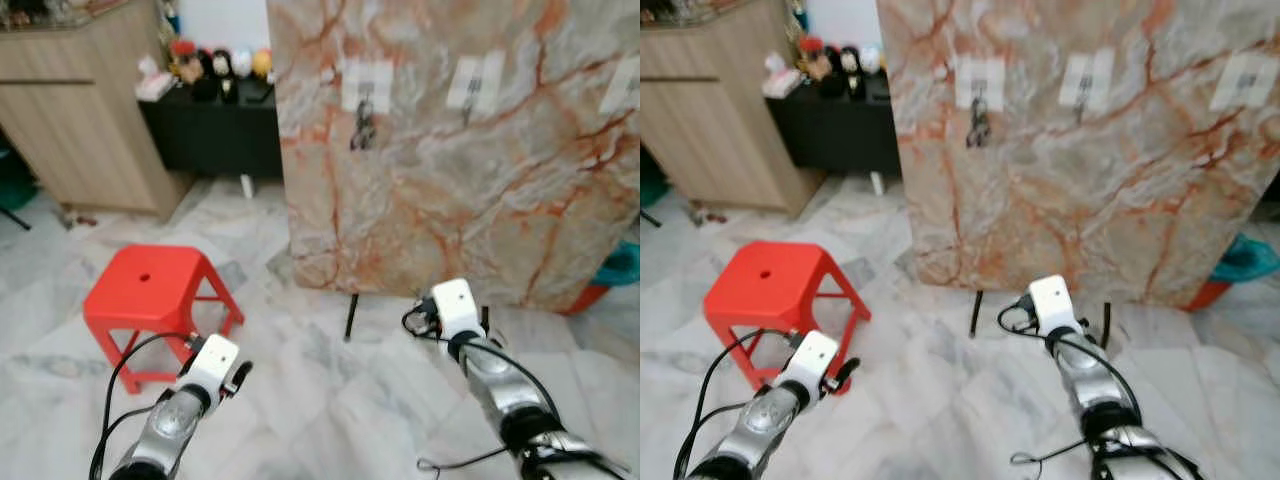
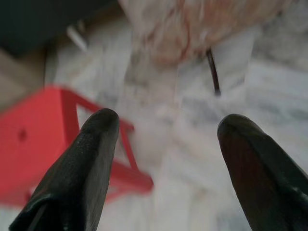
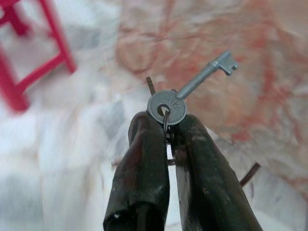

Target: Hang keys on a hook

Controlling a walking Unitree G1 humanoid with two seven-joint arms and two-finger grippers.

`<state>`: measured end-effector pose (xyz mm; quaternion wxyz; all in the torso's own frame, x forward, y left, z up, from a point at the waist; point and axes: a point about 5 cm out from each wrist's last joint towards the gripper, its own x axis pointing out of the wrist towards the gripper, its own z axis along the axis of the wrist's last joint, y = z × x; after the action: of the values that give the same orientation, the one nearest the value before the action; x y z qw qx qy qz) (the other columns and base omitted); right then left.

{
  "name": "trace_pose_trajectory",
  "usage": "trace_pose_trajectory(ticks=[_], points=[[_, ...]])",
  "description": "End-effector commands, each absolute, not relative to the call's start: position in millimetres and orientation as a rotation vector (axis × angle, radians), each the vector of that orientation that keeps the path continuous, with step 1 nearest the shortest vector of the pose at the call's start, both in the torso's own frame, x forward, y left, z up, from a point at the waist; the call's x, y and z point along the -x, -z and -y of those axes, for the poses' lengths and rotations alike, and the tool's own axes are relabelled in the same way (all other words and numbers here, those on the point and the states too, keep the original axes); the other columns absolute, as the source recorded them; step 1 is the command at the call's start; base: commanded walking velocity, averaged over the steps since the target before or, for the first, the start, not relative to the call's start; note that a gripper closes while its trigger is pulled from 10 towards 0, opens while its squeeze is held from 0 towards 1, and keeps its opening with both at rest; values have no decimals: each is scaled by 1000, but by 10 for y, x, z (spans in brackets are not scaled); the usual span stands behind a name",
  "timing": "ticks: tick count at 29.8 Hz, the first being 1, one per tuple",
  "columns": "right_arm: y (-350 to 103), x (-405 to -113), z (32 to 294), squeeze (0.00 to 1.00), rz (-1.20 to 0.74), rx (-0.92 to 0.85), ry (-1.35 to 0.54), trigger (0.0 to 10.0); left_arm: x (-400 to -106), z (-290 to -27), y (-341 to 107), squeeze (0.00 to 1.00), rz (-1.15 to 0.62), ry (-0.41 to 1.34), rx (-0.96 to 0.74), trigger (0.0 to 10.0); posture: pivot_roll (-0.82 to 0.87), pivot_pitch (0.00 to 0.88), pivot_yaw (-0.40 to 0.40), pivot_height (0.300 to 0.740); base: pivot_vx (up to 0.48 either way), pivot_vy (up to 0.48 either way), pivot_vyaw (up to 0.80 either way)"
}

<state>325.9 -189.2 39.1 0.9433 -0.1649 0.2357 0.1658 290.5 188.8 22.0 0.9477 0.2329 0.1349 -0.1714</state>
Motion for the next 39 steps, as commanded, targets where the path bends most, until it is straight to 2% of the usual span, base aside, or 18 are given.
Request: trace_pose_trajectory(ticks=[1, 4, 9, 12, 16, 20, 29, 35, 39], points=[[-581, -3381, 1836, 0, -448, 414, -434, 10000, -2990, -1865, -372, 0, -210, 398, -520, 10000, -9, 0, -19, 740, 0, 0, 0], [-655, -3418, 1854, 0, -459, 472, -486, 10000, -3037, -1827, -462, 0, -173, 420, -530, 10000, -13, 0, -26, 740, 0, 0, 0], [-842, -3469, 1814, 0, -450, 627, -707, 10000, -3108, -1702, -651, 0, -98, 521, -553, 10000, -16, 0, -33, 740, 0, 0, 0], [-971, -3464, 1719, 0, -430, 664, -898, 10000, -3127, -1602, -773, 0, -66, 618, -549, 10000, -12, 0, -41, 740, 0, 0, 0], [-1041, -3448, 1666, 0, -418, 685, -1005, 10000, -3133, -1550, -839, 0, -53, 664, -544, 10000, -14, 0, -47, 740, 0, 0, 0], [-1198, -3434, 1518, 0, -384, 727, -1183, 10000, -3095, -1362, -927, 0, -27, 827, -599, 10000, -16, 0, -57, 740, 0, 0, 0], [-1419, -3452, 1299, 0, -293, 682, -1271, 10000, -3016, -1080, -1006, 0, -51, 1029, -604, 10000, -22, 0, -69, 740, 0, 0, 0], [-1436, -3416, 1219, 0, -295, 709, -1337, 10000, -3067, -1010, -1119, 0, 3, 1021, -709, 10000, -17, 0, -75, 740, 0, 0, 0], [-1420, -3458, 1273, 0, -326, 753, -1293, 10000, -3039, -1025, -1193, 0, -7, 1040, -765, 10000, -15, 0, -76, 740, 0, 0, 0]])
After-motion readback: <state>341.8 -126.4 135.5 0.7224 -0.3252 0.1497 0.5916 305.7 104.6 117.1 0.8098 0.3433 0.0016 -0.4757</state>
